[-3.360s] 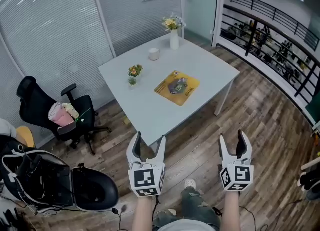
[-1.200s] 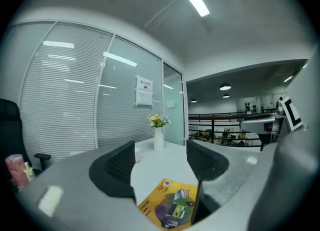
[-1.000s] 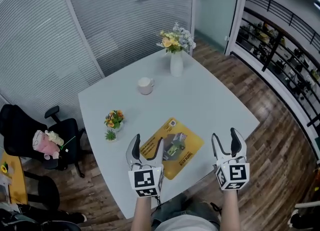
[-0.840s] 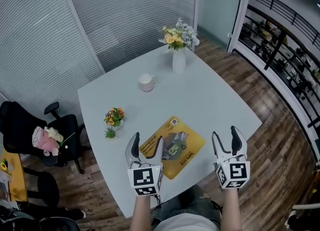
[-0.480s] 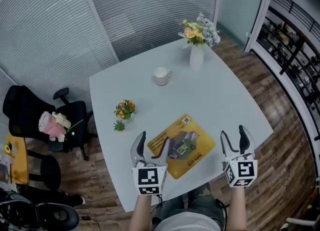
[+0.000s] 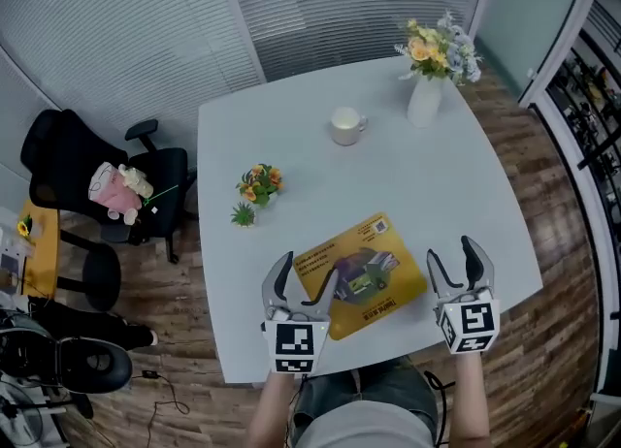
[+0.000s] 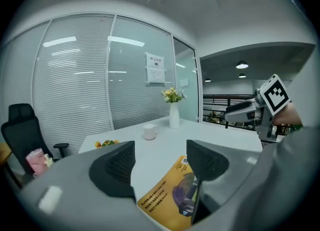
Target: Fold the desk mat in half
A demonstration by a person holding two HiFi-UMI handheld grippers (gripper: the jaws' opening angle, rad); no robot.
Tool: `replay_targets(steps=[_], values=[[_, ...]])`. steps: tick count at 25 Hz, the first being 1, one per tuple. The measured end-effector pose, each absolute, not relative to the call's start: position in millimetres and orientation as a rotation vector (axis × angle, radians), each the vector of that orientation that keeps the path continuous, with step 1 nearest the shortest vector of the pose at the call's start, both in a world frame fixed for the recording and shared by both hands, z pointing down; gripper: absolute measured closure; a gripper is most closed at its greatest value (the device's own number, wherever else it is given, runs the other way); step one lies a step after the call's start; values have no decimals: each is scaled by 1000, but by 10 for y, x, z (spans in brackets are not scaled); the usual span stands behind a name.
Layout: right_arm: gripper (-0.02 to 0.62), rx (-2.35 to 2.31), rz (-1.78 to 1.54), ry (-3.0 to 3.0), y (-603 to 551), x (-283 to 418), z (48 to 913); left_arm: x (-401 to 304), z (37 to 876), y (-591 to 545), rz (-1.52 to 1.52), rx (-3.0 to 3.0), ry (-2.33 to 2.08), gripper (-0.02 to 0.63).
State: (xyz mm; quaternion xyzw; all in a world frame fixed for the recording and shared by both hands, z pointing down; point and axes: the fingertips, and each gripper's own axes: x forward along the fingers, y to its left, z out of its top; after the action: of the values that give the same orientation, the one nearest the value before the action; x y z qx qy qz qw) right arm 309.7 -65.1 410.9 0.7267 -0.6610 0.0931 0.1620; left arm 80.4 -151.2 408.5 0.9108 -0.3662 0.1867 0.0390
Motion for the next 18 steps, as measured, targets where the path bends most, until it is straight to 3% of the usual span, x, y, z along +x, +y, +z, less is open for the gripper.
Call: replay_targets(steps=[18], values=[[299,1208,222,-2108,-745,2699,5086,867,5076,-907,899,2646,-979,298]])
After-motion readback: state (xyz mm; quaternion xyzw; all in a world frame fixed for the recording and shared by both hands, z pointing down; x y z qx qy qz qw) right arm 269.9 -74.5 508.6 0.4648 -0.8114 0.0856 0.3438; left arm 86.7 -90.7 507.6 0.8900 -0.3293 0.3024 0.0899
